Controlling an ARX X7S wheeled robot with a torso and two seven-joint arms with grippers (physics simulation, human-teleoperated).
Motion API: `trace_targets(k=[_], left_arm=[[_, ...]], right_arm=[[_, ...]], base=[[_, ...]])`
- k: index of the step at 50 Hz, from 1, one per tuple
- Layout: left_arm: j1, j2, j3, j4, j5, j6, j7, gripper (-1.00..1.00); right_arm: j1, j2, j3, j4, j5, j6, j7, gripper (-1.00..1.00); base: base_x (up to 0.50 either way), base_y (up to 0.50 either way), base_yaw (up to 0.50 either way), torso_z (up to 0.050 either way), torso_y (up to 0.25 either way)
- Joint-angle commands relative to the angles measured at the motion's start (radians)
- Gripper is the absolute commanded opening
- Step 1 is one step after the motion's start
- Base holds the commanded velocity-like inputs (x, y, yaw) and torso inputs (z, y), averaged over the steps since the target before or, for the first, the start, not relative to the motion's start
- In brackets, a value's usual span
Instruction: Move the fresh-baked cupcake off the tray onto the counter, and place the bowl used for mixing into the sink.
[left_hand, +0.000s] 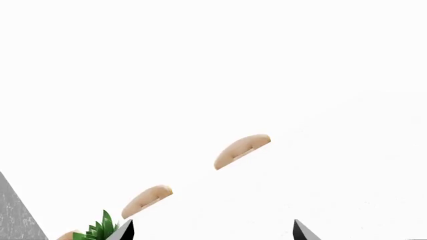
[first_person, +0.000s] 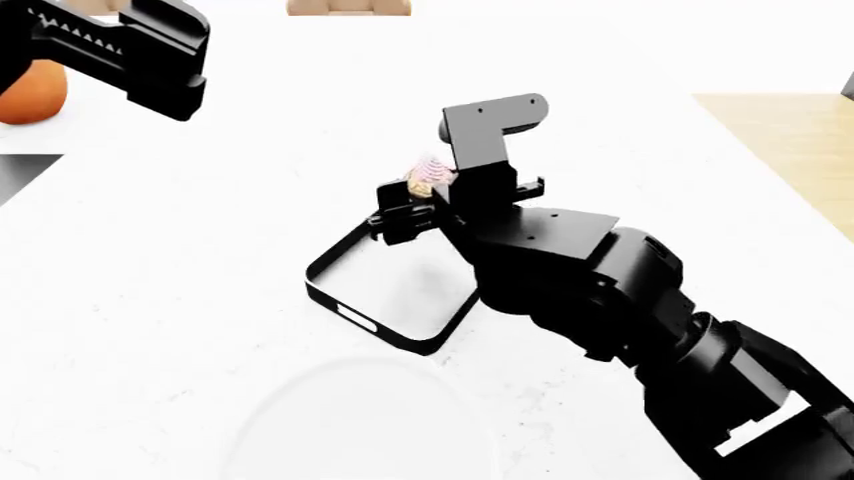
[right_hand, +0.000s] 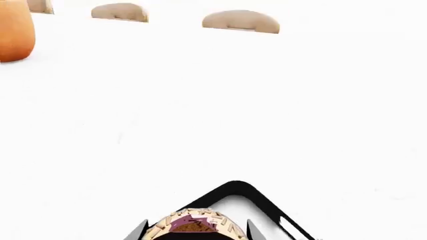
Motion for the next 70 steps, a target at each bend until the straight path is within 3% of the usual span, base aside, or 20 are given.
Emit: trace_targets(k=[1, 15, 29, 50, 70], left_arm=[[-0.009, -0.003, 0.004, 0.002, -0.016, 0.003, -0.012, 1.0], [-0.019, -0.01, 0.005, 0.003, -0.033, 0.011, -0.022, 1.0], [-0.036, -0.02, 0.011, 0.0, -0.05, 0.012, -0.032, 1.0], [-0.054, -0.019, 0.027, 0.0, -0.067, 0.015, -0.046, 1.0], [-0.052, -0.018, 0.038, 0.002, -0.056, 0.022, -0.038, 1.0]], right_arm=[[0.089, 0.099, 0.061, -0.193, 0.085, 0.106, 0.13, -1.0], [0.268, 0.245, 0.13, -0.414, 0.398, 0.362, 0.419, -1.0], [0.316, 0.377, 0.171, -0.544, 0.708, 0.418, 0.635, -1.0], [-0.088, 0.579, 0.268, -0.718, 0.517, 0.209, 0.496, -1.0], [-0.263, 0.663, 0.282, -0.772, 0.441, 0.126, 0.465, -1.0]], base=[[0.0, 0.0, 0.0, 0.0, 0.0], [0.0, 0.0, 0.0, 0.0, 0.0], [0.0, 0.0, 0.0, 0.0, 0.0], [0.0, 0.0, 0.0, 0.0, 0.0], [0.0, 0.0, 0.0, 0.0, 0.0]])
